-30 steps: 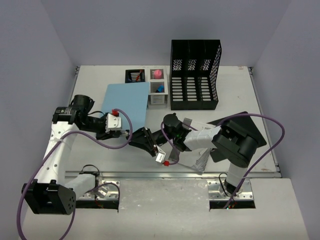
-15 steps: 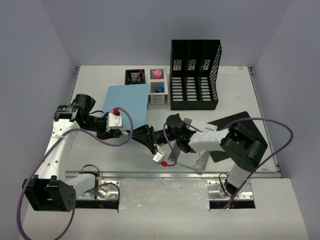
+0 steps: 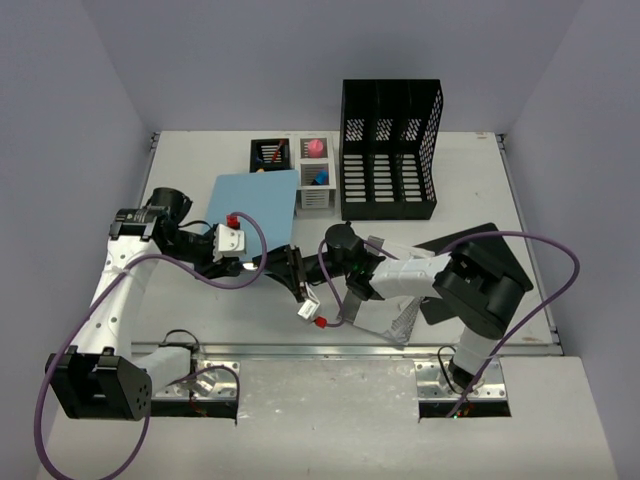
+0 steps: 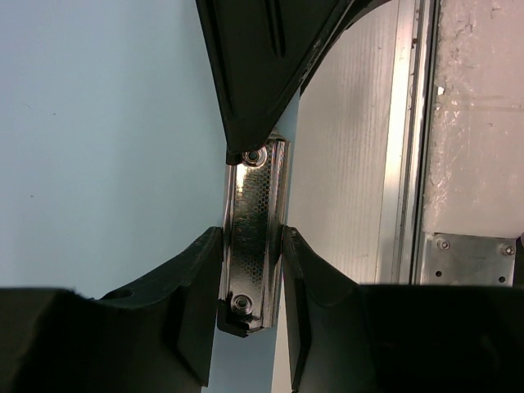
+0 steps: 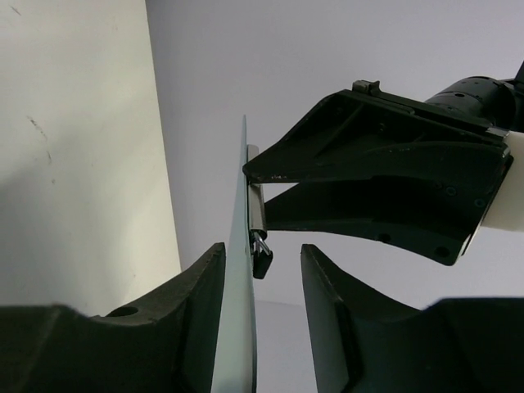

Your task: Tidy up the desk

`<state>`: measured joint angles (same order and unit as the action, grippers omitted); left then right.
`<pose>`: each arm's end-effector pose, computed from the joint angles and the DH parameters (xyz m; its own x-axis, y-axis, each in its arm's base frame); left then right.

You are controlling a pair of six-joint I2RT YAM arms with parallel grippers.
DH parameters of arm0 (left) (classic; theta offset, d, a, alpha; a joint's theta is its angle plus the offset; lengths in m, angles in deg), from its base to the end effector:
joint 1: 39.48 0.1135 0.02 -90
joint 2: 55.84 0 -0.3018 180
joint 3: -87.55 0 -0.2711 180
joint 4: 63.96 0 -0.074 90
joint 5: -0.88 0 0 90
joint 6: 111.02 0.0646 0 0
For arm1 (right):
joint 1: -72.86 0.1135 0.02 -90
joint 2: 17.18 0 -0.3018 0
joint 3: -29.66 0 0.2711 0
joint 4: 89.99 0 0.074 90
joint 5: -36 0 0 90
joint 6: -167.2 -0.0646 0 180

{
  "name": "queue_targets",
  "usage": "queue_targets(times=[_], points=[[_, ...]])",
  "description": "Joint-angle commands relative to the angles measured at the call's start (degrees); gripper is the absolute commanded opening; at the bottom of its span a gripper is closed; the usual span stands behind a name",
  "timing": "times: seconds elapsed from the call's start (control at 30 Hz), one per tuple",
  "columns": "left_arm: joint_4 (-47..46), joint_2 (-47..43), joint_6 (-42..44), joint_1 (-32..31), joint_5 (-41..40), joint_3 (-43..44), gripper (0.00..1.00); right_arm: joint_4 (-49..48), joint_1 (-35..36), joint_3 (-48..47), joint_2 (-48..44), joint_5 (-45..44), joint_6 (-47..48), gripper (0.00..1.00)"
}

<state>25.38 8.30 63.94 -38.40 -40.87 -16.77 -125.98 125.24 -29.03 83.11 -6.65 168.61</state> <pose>0.1796 -0.0448 0.3249 0.0587 0.6645 -0.7450 0.9862 0.0771 0.1464 0.2028 0.3410 0.2189 0.9846 0.1681 -0.0474 -0.0355 -0.0733 -0.9967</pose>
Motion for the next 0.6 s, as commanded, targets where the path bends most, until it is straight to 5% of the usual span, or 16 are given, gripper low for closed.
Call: queue_targets(times=[0.0,0.33,0.43,0.5,0.57], points=[[-1.14,-0.33,1.16,-0.55,3.08,2.06,0.0,0.61,0.53,-2.52,0.61,0.81,1.48,0.42],[-1.14,0.2,1.16,-0.55,3.34,1.79,0.0,2.37,1.23,-1.9,0.52,1.25,3.59,0.31],[-1.23,0.11,1.16,-0.55,3.43,1.88,0.01,2.55,1.41,-2.25,0.7,0.55,3.33,0.05],[-1.32,0.02,1.25,-0.55,3.61,1.88,0.13,2.11,1.41,-2.25,0.78,0.29,2.72,0.01],[-2.19,-0.59,0.12,-0.55,3.43,1.71,0.42,1.14,1.32,-1.99,0.61,-0.07,1.93,0.01]])
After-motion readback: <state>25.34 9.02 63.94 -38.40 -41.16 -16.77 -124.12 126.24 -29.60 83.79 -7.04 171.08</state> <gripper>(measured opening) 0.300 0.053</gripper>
